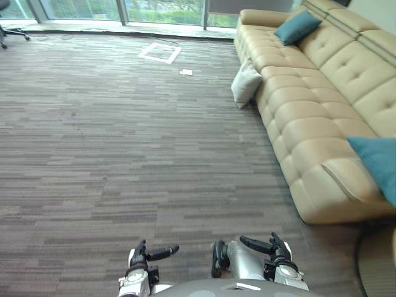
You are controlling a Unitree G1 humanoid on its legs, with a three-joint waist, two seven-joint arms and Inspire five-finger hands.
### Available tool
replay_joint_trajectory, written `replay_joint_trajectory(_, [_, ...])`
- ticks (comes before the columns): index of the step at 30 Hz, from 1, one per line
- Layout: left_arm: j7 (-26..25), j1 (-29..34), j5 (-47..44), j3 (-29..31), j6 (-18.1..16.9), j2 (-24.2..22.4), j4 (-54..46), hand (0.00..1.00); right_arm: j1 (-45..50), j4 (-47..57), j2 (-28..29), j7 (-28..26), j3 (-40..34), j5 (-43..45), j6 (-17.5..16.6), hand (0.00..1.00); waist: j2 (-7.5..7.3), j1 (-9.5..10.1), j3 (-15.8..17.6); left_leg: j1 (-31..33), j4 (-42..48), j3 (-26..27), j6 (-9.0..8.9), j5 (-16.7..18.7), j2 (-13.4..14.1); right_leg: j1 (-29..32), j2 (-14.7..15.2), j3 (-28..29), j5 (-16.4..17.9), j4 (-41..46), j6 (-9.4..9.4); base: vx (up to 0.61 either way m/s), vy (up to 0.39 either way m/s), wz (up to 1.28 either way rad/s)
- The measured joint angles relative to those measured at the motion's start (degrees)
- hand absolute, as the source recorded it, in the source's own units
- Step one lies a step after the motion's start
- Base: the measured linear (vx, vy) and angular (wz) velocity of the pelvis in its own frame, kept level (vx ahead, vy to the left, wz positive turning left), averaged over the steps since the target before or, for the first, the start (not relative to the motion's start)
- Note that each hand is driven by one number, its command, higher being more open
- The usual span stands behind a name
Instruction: Pick up cushions and gather them together orderly.
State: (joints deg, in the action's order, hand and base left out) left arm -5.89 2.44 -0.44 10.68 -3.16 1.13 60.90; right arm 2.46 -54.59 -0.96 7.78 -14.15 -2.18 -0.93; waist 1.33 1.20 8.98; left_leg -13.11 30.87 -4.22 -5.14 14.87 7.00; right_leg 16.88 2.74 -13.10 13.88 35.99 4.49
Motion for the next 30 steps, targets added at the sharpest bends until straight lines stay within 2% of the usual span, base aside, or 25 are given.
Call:
replay_joint_trajectory(1, [0.0, -0.1, 0.0, 0.4, 0.0, -0.2, 0.0, 1.00, 0.0, 0.0, -0.1, -0.1, 0.1, -0.1, 0.2, 1.00, 0.42, -0.02, 0.1, 2.2, 5.0, -1.2, -1.32, -2.5, 0.0, -1.4, -0.5, -0.1, 0.7, -0.8, 0.09, 0.54, -0.202, 0.21])
replay_joint_trajectory(2, [0.0, -0.2, 0.0, 2.2, 0.0, -1.2, -0.1, 1.00, 0.0, -0.3, -1.0, -0.3, 0.8, -0.1, 0.6, 1.00, 1.59, 0.40, 0.4, 8.4, 19.4, -3.4, -6.12, -7.3, 0.3, -5.7, -2.5, -0.1, 1.4, -4.1, 0.45, 0.64, -0.200, -0.03])
replay_joint_trajectory(3, [0.0, -0.3, 0.0, 3.4, -0.1, -1.6, -0.7, 1.00, -0.1, -0.6, -1.1, -0.1, 1.0, 0.0, 1.0, 1.00, 2.16, 0.59, 0.7, 13.2, 29.8, -2.5, -6.12, -7.0, 1.4, -10.1, -4.1, 0.1, 1.5, -7.3, 0.68, 0.84, -0.199, -0.17])
replay_joint_trajectory(4, [0.0, -0.4, 0.0, 4.2, -0.1, -1.1, -1.9, 1.00, -0.6, -1.8, -0.8, 0.3, 2.7, 0.1, 1.1, 1.00, 1.03, 1.04, 1.4, 18.4, 36.4, 0.6, -3.78, -4.8, 2.2, -16.3, -5.0, 0.8, 1.7, -11.5, 0.99, 0.67, -0.122, -0.24])
replay_joint_trajectory(6, [0.0, -0.5, 0.0, 4.2, -0.7, -0.7, -3.7, 1.00, -0.6, -2.1, 0.1, 0.3, 4.0, 0.1, 1.1, 1.00, -0.88, 1.96, 1.7, 24.0, 34.6, 5.2, -1.04, -2.1, 3.0, -22.0, -5.1, 2.4, 1.7, -16.3, 1.00, 0.50, -0.063, -0.36])
replay_joint_trajectory(7, [0.0, -0.5, -0.1, 4.2, -1.1, -0.3, -4.6, 1.00, -0.7, -2.2, 0.5, 0.4, 4.4, 0.1, 1.1, 1.00, -1.15, 2.32, 1.7, 27.5, 30.8, 7.0, 0.31, -1.0, 3.2, -24.4, -5.2, 3.4, 1.7, -18.9, 0.99, 0.47, -0.020, -0.59])
replay_joint_trajectory(10, [0.0, -1.1, -0.7, 4.3, -1.8, -1.0, -6.1, 1.00, -1.1, -2.3, 1.0, 0.5, 5.2, 0.1, 1.3, 1.00, -0.63, 3.58, 2.4, 34.5, 14.6, 10.1, 0.97, -0.3, 2.9, -29.9, -5.2, 6.9, 2.3, -24.0, -0.04, 0.46, 0.074, -0.66])
replay_joint_trajectory(11, [0.0, -1.3, -1.3, 4.3, -1.9, -1.1, -6.8, 1.00, -1.0, -2.4, 1.5, 0.7, 5.3, 0.1, 1.7, 1.00, -0.73, 4.43, 2.4, 36.1, 3.1, 11.4, 0.89, -1.7, 2.4, -32.5, -4.4, 8.8, 4.3, -25.6, -1.33, 0.62, 0.212, -0.76])
replay_joint_trajectory(12, [0.0, -1.2, -1.3, 4.3, -2.0, -1.1, -6.9, 1.00, -0.9, -2.4, 1.5, 0.9, 5.4, 0.1, 1.7, 1.00, -0.70, 4.51, 2.4, 36.3, 0.1, 11.6, 1.08, -2.5, 2.4, -33.4, -4.2, 9.3, 5.1, -25.8, -1.62, 0.65, 0.265, -0.80])
replay_joint_trajectory(13, [0.0, -1.0, -1.8, 4.3, -2.0, -0.9, -7.5, 1.00, -0.8, -2.5, 1.6, 1.2, 6.4, 0.1, 1.9, 1.00, -1.20, 4.72, 2.3, 36.8, -2.8, 12.3, 3.15, -7.1, 2.6, -35.7, -3.2, 11.0, 8.5, -25.3, -2.84, 0.71, 0.311, -0.51])
replay_joint_trajectory(15, [0.0, -0.6, -1.8, 4.3, -2.0, -0.2, -8.0, 1.00, -0.2, -2.6, 2.5, 1.2, 6.3, 0.1, 2.2, 1.00, -2.76, 5.07, 0.7, 37.2, 0.2, 14.7, 4.22, -9.2, 1.6, -36.6, -1.0, 12.4, 10.1, -24.9, -3.37, 0.53, 0.217, -0.40])
replay_joint_trajectory(16, [-0.1, -0.7, -1.8, 4.4, -2.0, 0.4, -7.8, 1.00, 0.6, -2.6, 3.2, 1.2, 6.3, 0.1, 2.1, 1.00, -4.59, 5.01, -0.2, 37.1, 2.3, 16.5, 4.32, -9.2, 1.7, -36.5, 0.2, 13.5, 10.1, -23.1, -3.55, 0.58, 0.212, -0.28])
replay_joint_trajectory(17, [0.0, -0.9, -1.8, 4.6, -1.8, 1.0, -7.7, 1.00, 1.0, -2.6, 3.9, 1.2, 6.3, 0.0, 2.1, 1.00, -6.09, 5.02, -0.6, 36.6, 4.1, 17.4, 6.06, -7.4, 0.9, -34.9, 1.9, 14.7, 9.9, -17.9, -3.83, 0.85, 0.322, -0.22])
replay_joint_trajectory(18, [-0.2, -1.3, -1.6, 4.6, -1.8, 2.0, -6.7, 1.00, 1.3, -2.5, 4.6, 0.8, 5.5, 0.0, 2.4, 1.00, -8.15, 4.83, -0.6, 33.6, 5.3, 18.8, 7.16, -3.4, -1.5, -29.9, 4.1, 16.6, 6.4, -2.9, -6.72, 0.83, 0.341, -0.10])
replay_joint_trajectory(19, [-0.2, -1.4, -1.6, 4.5, -1.8, 2.0, -6.6, 1.00, 1.3, -2.5, 4.6, 0.8, 5.4, 0.0, 2.4, 1.00, -8.22, 4.79, -0.6, 33.3, 5.3, 18.9, 7.32, -3.0, -1.7, -29.4, 4.2, 16.7, 5.7, -1.4, -6.93, 0.80, 0.318, 0.12])
replay_joint_trajectory(20, [-0.7, -2.4, -1.2, 4.2, -0.7, 2.7, -3.7, 1.00, 1.2, -2.5, 4.0, 0.8, 3.8, 0.0, 1.9, 1.00, -8.08, 3.97, 0.4, 26.4, 4.1, 18.5, 7.95, 1.4, -4.0, -21.0, 5.2, 17.6, -7.6, 20.3, -10.47, 0.77, 0.285, 0.20])
replay_joint_trajectory(22, [-1.3, -2.1, -1.2, 4.0, -0.1, 2.6, -2.8, 1.00, 1.2, -2.3, 2.9, 0.7, 4.0, 0.0, 1.5, 1.00, -7.24, 3.30, 0.8, 19.0, 0.9, 18.0, 8.15, 3.3, -4.8, -15.2, 5.1, 16.3, -5.2, 30.1, -9.95, 0.66, 0.181, 0.23])
replay_joint_trajectory(23, [-1.3, -1.4, -1.2, 3.4, 0.0, 2.3, -2.8, 1.00, 1.4, -1.7, 2.4, 0.7, 4.0, 0.0, 0.9, 1.00, -6.39, 2.74, 0.9, 14.5, -2.4, 17.6, 8.31, 3.4, -4.9, -11.1, 5.0, 13.5, -3.6, 31.0, -9.55, 0.47, 0.088, 0.21])
replay_joint_trajectory(24, [-1.3, -1.2, -1.2, 3.2, -0.1, 2.2, -2.7, 1.00, 1.6, -1.2, 2.1, 0.7, 3.9, 0.0, 0.7, 1.00, -6.02, 2.58, 0.9, 12.8, -4.2, 17.4, 8.30, 3.4, -4.9, -9.1, 5.0, 12.1, -2.9, 30.4, -9.33, 0.57, 0.074, 0.26])
replay_joint_trajectory(25, [-1.2, -1.2, -1.1, 2.9, 0.0, 2.0, -2.5, 1.00, 1.8, -0.5, 1.7, 0.8, 3.7, 0.0, 0.2, 1.00, -5.42, 2.09, 1.3, 8.8, -7.9, 16.9, 8.30, 3.4, -4.8, -4.8, 4.9, 9.1, -1.5, 27.7, -8.37, 0.35, 0.010, 0.21])
replay_joint_trajectory(26, [-1.2, -1.3, -1.1, 2.9, 0.0, 1.9, -2.1, 1.00, 1.7, -0.2, 1.5, 0.8, 3.6, 0.1, 0.0, 1.00, -5.11, 1.91, 1.6, 6.7, -9.5, 16.6, 8.29, 3.4, -4.7, -3.5, 4.8, 7.8, -0.9, 25.6, -7.48, 0.47, 0.000, 0.24])
replay_joint_trajectory(27, [-1.2, -1.3, -1.1, 2.9, 0.0, 1.8, -1.3, 1.00, 1.2, 0.0, 1.7, 0.9, 2.1, 0.1, -0.2, 1.00, -4.78, 1.44, 1.8, 3.6, -12.1, 16.4, 8.29, 3.4, -4.6, -1.6, 4.4, 5.7, -0.3, 20.7, -6.58, 0.59, -0.056, 0.23])
replay_joint_trajectory(28, [-1.2, -1.2, -1.1, 2.4, 0.1, 1.8, -0.5, 1.00, 0.9, 0.1, 1.8, 0.9, 1.2, 0.1, -0.4, 1.00, -4.49, 1.04, 1.9, -0.9, -15.7, 16.2, 8.30, 3.4, -4.4, 0.7, 3.8, 2.3, -0.3, 9.9, -5.90, 0.58, -0.073, 0.25])
replay_joint_trajectory(29, [-1.2, -1.2, -1.1, 1.7, 0.1, 1.9, -0.5, 1.00, 0.9, 0.2, 1.8, 0.9, 1.2, 0.1, -0.5, 1.00, -4.51, 0.99, 1.9, -2.1, -16.7, 16.1, 8.17, 3.5, -4.3, 1.2, 3.5, 1.5, -0.6, 5.3, -5.99, 0.84, -0.170, 0.53])
replay_joint_trajectory(30, [-0.9, -1.1, -1.0, 0.7, -0.1, 2.0, -0.6, 1.00, 0.6, 0.2, 1.8, 0.9, 1.2, 0.1, -0.4, 1.00, -4.61, 0.51, 1.8, -5.0, -19.0, 14.9, 6.82, 4.7, -4.5, 1.8, 2.1, 1.5, -3.4, -5.9, -6.05, 0.78, -0.231, 0.79])
